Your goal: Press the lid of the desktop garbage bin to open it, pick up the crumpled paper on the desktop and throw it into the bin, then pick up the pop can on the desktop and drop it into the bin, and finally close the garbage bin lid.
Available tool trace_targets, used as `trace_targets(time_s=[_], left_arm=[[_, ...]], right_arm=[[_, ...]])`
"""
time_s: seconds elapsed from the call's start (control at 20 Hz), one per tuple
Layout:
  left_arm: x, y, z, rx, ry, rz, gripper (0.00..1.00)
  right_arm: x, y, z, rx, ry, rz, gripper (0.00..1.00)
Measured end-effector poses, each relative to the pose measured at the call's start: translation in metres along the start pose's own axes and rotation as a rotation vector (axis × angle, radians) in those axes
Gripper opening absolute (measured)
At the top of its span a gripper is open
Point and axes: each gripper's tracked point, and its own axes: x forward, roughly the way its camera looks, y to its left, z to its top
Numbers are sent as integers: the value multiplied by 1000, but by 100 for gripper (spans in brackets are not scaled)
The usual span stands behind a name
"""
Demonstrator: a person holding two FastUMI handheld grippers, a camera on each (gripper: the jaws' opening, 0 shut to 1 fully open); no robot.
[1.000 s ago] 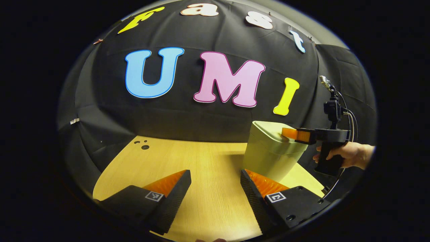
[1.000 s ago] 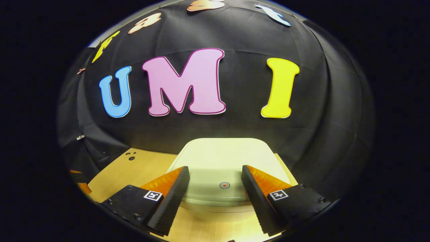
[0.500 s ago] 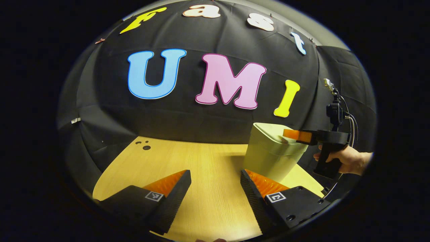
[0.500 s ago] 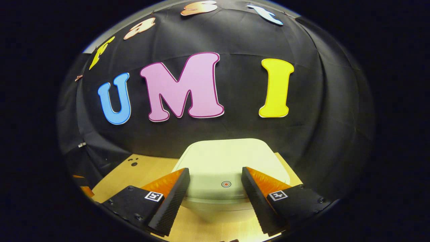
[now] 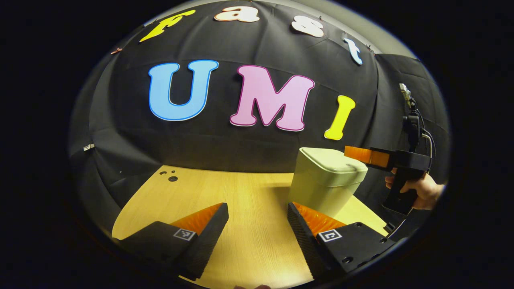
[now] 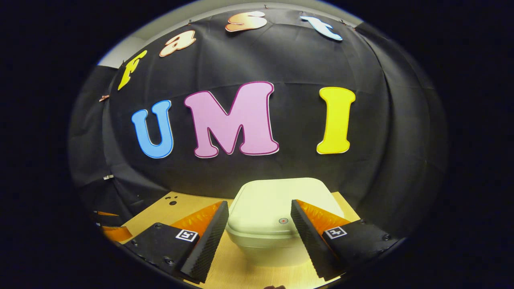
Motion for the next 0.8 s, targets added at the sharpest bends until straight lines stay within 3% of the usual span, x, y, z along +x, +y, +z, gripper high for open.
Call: trace_targets(time_s=[0.8], left_arm=[[3, -13, 10, 52, -21, -29, 95]], right_arm=[[-69, 29, -10, -37, -15, 63, 98]])
